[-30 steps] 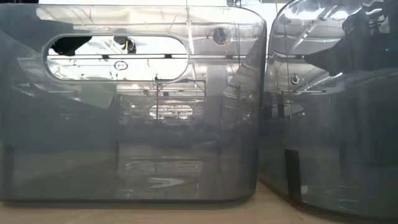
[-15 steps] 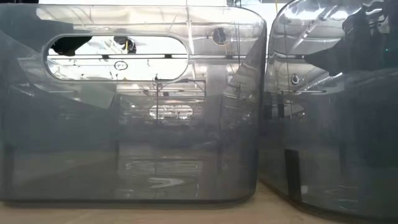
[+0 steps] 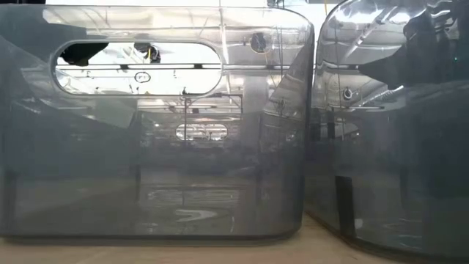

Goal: Pick & Place Travel size toiletries

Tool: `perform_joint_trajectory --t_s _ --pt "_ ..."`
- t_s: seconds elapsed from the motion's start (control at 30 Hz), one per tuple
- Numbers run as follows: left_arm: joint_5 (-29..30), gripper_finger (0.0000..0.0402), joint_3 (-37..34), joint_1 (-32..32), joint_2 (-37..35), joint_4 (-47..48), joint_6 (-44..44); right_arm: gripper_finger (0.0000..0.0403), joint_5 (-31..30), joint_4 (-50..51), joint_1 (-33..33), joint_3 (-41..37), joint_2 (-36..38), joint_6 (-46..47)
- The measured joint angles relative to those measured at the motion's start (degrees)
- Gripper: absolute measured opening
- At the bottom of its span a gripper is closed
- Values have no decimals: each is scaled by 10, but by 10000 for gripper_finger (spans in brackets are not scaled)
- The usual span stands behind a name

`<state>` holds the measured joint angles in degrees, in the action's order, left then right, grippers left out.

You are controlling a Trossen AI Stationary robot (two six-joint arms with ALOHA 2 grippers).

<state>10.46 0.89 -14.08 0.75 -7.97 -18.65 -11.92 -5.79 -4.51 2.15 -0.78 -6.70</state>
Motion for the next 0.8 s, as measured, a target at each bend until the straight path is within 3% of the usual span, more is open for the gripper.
perform_joint_trajectory --t_s 0.1,0.3,0.7,0.8 --pt "0 283 0 0 0 0 0 4 4 -10 0 0 0 26" --pt "0 283 0 0 0 0 0 4 26 -49 1 0 0 217" --pt "0 283 0 0 0 0 0 4 14 -47 1 0 -1 215" --pt "0 283 0 0 0 0 0 4 -2 -86 1 0 -8 206"
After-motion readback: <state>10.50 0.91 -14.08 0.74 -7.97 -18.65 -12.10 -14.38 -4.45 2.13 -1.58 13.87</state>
